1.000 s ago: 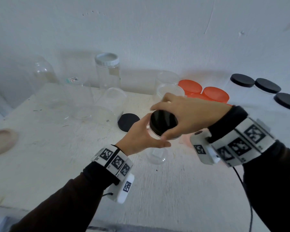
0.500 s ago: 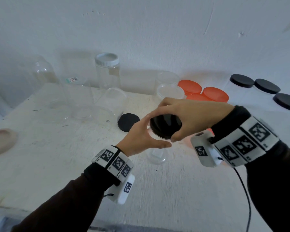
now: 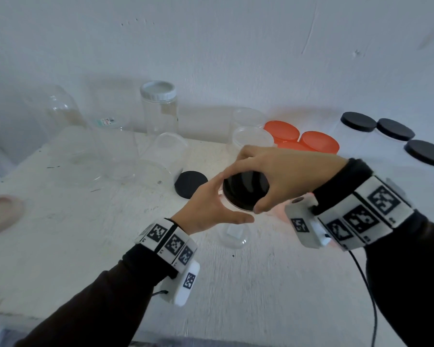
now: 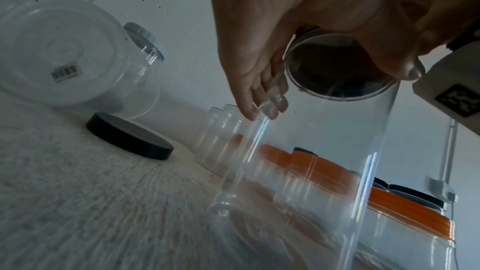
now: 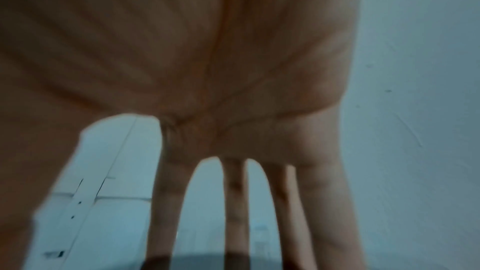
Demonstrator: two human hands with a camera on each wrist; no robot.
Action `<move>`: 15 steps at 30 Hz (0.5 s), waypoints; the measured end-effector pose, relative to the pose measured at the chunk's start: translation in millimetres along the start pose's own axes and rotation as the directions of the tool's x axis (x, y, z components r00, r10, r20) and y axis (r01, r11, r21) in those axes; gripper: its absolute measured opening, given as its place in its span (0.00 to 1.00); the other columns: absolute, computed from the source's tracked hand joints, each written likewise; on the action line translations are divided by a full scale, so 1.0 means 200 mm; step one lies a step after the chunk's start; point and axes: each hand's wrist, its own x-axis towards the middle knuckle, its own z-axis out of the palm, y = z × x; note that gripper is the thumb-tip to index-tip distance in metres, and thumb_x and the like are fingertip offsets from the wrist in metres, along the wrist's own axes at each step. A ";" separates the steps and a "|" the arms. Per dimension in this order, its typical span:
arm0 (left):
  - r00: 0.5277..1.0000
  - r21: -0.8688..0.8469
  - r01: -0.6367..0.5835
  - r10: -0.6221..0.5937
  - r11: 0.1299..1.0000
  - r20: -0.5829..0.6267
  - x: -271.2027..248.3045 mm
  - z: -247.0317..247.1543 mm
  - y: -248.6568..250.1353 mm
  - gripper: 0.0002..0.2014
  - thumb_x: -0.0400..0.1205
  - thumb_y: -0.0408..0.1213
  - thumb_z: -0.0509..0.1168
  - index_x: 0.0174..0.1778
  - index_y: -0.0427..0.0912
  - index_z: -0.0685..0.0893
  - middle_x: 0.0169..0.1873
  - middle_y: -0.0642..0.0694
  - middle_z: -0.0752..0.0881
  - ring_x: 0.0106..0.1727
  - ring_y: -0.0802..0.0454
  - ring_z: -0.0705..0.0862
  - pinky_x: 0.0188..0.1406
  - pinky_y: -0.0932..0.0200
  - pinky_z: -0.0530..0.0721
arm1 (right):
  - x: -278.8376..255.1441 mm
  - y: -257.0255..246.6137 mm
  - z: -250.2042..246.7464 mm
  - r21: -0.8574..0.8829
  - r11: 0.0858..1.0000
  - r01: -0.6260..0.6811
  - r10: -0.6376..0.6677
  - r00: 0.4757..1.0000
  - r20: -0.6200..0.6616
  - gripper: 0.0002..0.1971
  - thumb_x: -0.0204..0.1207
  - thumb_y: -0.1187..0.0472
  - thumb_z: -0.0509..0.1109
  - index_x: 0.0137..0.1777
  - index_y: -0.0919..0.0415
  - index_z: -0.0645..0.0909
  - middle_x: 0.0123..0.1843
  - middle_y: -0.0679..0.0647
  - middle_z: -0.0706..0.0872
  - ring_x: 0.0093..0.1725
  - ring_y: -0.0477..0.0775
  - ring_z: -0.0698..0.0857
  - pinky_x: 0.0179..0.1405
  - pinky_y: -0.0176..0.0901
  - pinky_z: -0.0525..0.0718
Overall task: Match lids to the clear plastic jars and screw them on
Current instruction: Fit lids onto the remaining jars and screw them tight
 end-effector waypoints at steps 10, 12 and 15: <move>1.000 -0.036 0.012 -0.012 0.999 -0.007 -0.01 0.01 0.00 0.40 0.61 0.42 0.82 0.67 0.49 0.72 0.55 0.57 0.83 0.58 0.64 0.81 0.57 0.68 0.78 | 0.04 -0.03 0.08 -0.225 0.958 -0.178 0.124 0.965 -0.232 0.36 0.65 0.26 0.61 0.67 0.49 0.71 0.52 0.49 0.76 0.45 0.49 0.76 0.33 0.37 0.70; 1.000 -0.027 0.000 0.000 1.000 -0.016 -0.01 0.01 0.00 0.39 0.60 0.41 0.83 0.66 0.52 0.72 0.55 0.58 0.83 0.58 0.65 0.80 0.59 0.67 0.78 | 0.01 0.00 0.03 -0.053 0.996 -0.067 0.065 0.997 -0.044 0.35 0.67 0.35 0.70 0.74 0.41 0.65 0.62 0.45 0.69 0.52 0.46 0.74 0.36 0.28 0.73; 0.999 -0.037 -0.011 0.010 0.999 -0.030 -0.01 0.02 0.00 0.40 0.60 0.41 0.83 0.67 0.51 0.73 0.55 0.58 0.83 0.59 0.65 0.80 0.60 0.67 0.77 | 0.02 -0.01 0.03 -0.008 0.999 -0.036 0.036 0.998 -0.059 0.35 0.63 0.44 0.77 0.71 0.36 0.67 0.58 0.45 0.70 0.53 0.47 0.75 0.43 0.32 0.78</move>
